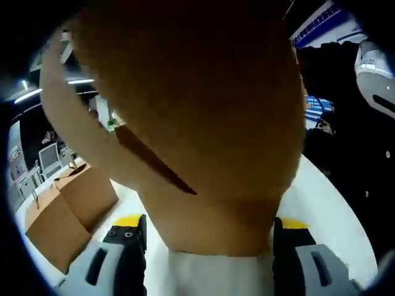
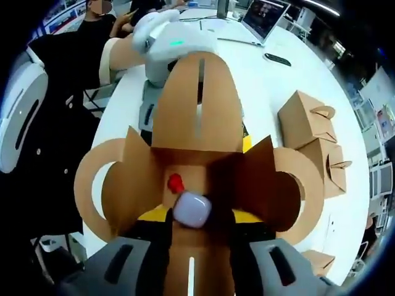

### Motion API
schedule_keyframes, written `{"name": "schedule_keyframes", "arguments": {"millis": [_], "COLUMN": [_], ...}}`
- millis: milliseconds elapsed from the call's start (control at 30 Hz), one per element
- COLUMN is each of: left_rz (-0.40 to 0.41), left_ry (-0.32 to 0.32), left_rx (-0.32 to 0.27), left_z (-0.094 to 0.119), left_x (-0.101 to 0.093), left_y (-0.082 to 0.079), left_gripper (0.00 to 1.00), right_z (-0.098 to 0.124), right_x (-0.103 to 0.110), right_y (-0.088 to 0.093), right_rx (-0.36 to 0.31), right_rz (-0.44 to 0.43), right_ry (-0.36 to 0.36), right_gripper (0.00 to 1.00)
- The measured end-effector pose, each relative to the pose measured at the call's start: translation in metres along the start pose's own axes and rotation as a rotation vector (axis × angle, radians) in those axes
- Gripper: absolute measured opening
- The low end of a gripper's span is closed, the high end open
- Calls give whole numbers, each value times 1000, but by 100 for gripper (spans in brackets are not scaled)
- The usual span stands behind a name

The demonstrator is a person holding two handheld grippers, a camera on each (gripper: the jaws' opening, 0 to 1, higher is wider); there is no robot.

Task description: Pick up one paper box from the group, open the paper box, and remove the item inside

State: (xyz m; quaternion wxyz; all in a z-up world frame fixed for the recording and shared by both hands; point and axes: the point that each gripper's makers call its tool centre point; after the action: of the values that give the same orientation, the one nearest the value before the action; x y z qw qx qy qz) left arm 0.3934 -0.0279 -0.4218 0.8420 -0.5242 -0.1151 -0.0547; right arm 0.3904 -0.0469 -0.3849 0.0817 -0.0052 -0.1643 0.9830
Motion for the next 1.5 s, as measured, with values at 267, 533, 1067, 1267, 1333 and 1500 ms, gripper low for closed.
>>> {"name": "schedule_keyframes", "arguments": {"millis": [267,533,1067,1267,1333,1500], "left_rz": [-2,-27,-31,-34,-32,-23], "left_ry": [2,-8,-20,-20,-20,-22], "left_rx": [10,23,33,30,28,29], "left_z": [0,1,-1,-3,-4,-5], "left_x": [-2,-3,-3,-3,-3,-2], "left_y": [4,4,5,4,4,3], "left_gripper": [74,74,73,73,73,74], "right_z": [-14,-31,-49,-50,-50,-63], "right_x": [11,11,12,16,15,15], "right_y": [1,12,21,25,25,26], "right_rx": [26,87,151,173,168,147], "right_rz": [19,-5,-164,-234,-258,-275], "right_ry": [-34,-22,14,-5,-9,13], "right_gripper": [41,42,39,37,36,35]}}
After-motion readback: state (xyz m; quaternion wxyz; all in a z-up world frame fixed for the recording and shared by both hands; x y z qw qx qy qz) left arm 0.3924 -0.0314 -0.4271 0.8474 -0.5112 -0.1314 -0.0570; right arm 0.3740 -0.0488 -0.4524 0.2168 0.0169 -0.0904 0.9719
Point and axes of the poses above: the point that each gripper's makers call its tool centre point, and the gripper's own axes: z roughly backward along the fingers, x roughly to its left, y roughly out of its underside, and after that the axes turned 11 degrees about -z, right-handed
